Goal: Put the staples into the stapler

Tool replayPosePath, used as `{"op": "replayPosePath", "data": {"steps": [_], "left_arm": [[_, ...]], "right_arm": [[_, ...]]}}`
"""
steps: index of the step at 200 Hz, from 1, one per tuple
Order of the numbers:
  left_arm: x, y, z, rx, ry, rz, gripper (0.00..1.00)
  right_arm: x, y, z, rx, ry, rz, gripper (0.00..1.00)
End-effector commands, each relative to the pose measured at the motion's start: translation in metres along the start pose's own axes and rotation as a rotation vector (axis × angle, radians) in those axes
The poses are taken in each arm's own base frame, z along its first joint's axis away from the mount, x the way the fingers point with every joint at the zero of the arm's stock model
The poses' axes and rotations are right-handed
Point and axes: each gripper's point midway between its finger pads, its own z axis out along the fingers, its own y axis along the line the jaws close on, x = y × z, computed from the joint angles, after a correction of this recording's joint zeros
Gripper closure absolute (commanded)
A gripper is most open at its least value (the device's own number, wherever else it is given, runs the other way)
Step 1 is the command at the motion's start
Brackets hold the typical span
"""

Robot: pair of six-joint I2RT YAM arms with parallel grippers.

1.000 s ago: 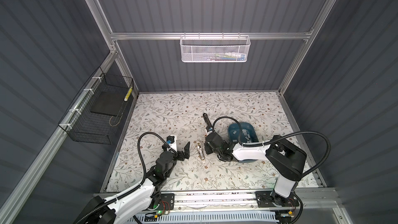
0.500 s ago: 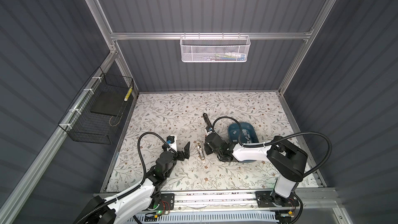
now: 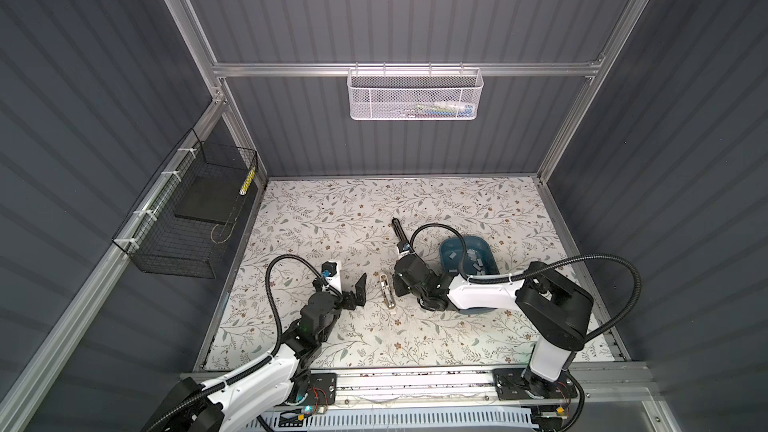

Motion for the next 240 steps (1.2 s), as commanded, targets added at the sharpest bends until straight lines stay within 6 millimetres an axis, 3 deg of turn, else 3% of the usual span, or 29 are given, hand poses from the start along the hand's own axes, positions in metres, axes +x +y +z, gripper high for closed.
{"op": "replayPosePath", "data": {"steps": [1,240], "left_arm": [[-0.005,-0.003,0.0,0.01,-0.02,0.002,0.0],[-0.005,-0.004,0.0,0.017,-0.022,0.003,0.0]], "right_arm": [[0.006,0.001,0.004,0.004,0.01,0.019,0.95],[0.017,-0.012,0.008,0.102,0.079,0.002,0.94]]}}
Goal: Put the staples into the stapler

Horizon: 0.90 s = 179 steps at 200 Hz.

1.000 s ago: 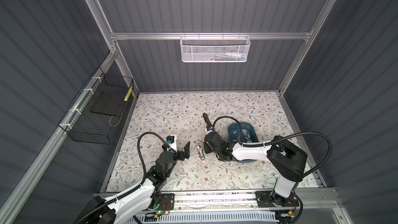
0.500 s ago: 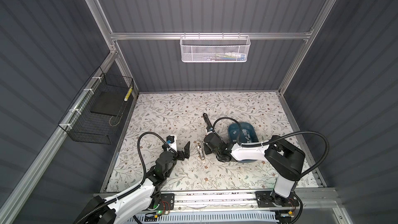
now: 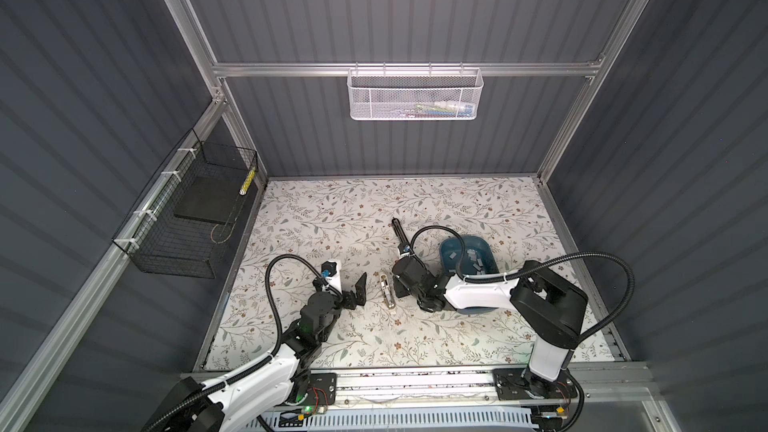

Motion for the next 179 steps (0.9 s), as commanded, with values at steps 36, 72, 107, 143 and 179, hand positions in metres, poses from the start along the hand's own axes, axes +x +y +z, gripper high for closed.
{"op": "replayPosePath", "data": {"steps": [36,72,107,143,179], "left_arm": [[-0.004,-0.003,0.0,0.017,-0.018,0.002,0.0],[-0.005,-0.004,0.0,0.019,-0.019,0.002,0.0],[-0.004,-0.004,-0.001,0.021,-0.016,0.001,0.0],[-0.004,-0.004,-0.001,0.021,-0.016,0.001,0.0],[-0.004,-0.004,-0.001,0.022,-0.018,0.0,0.0]], "right_arm": [[0.009,-0.004,0.0,0.04,0.061,-0.026,0.95],[0.014,0.0,0.0,0.026,0.097,-0.038,0.95],[0.015,-0.001,-0.002,0.024,0.108,-0.033,0.95],[0.017,0.001,-0.003,0.021,0.133,-0.036,0.95],[0.02,0.002,-0.002,0.02,0.155,-0.04,0.95]]}}
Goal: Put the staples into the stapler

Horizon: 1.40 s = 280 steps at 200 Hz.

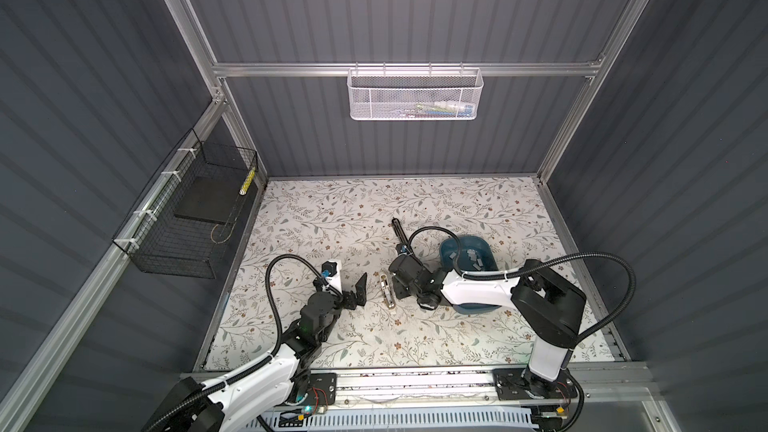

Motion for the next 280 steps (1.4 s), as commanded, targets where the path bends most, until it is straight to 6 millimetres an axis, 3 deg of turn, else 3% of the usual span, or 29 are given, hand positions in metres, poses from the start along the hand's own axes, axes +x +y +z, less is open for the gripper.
{"op": "replayPosePath", "data": {"steps": [1,84,138,220,280], "left_arm": [[-0.004,-0.002,-0.001,0.013,-0.019,0.001,0.0],[-0.005,-0.003,-0.001,0.015,-0.02,0.0,0.0],[-0.004,-0.003,-0.001,0.016,-0.018,-0.001,0.0],[-0.006,-0.001,0.002,-0.005,-0.02,0.005,0.0],[-0.005,-0.001,0.002,0.0,-0.017,0.009,0.0]], "right_arm": [[0.008,0.002,0.003,0.007,0.047,-0.007,0.95],[0.012,0.003,0.0,-0.001,0.076,-0.007,0.85],[0.007,0.001,-0.009,-0.011,0.047,0.012,0.64],[-0.013,0.0,-0.011,-0.004,-0.048,0.057,0.65],[-0.01,-0.005,-0.004,-0.001,-0.031,0.063,0.67]]}}
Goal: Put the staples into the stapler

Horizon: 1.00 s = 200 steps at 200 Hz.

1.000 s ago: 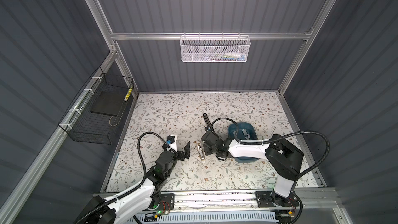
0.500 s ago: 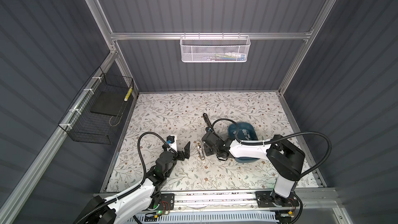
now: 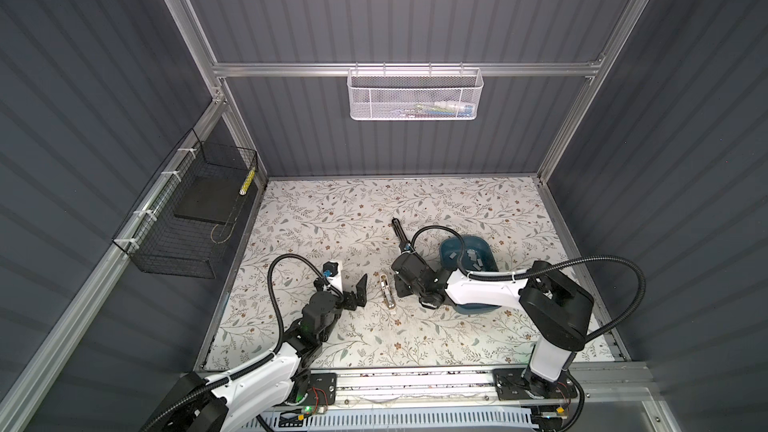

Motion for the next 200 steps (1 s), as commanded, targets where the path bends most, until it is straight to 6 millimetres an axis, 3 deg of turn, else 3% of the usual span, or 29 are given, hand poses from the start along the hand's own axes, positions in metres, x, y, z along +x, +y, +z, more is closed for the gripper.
{"op": "replayPosePath", "data": {"steps": [1,77,116,161,200], "left_arm": [[-0.012,-0.002,0.0,0.006,-0.041,0.001,0.0],[-0.012,-0.003,-0.002,0.017,-0.044,-0.007,0.0],[-0.012,-0.003,-0.002,0.015,-0.042,-0.006,0.0],[-0.011,-0.003,-0.002,0.013,-0.042,-0.007,0.0],[-0.015,0.003,0.001,-0.029,-0.053,-0.002,0.0]], "right_arm": [[-0.001,-0.001,0.005,0.009,-0.005,0.007,0.67],[0.006,-0.008,0.017,0.069,0.03,-0.001,0.68],[0.006,-0.011,0.012,0.074,0.026,-0.006,0.7],[-0.003,-0.016,-0.011,0.06,-0.03,0.013,0.71],[-0.021,-0.03,-0.051,0.06,-0.139,0.033,0.7]]}}
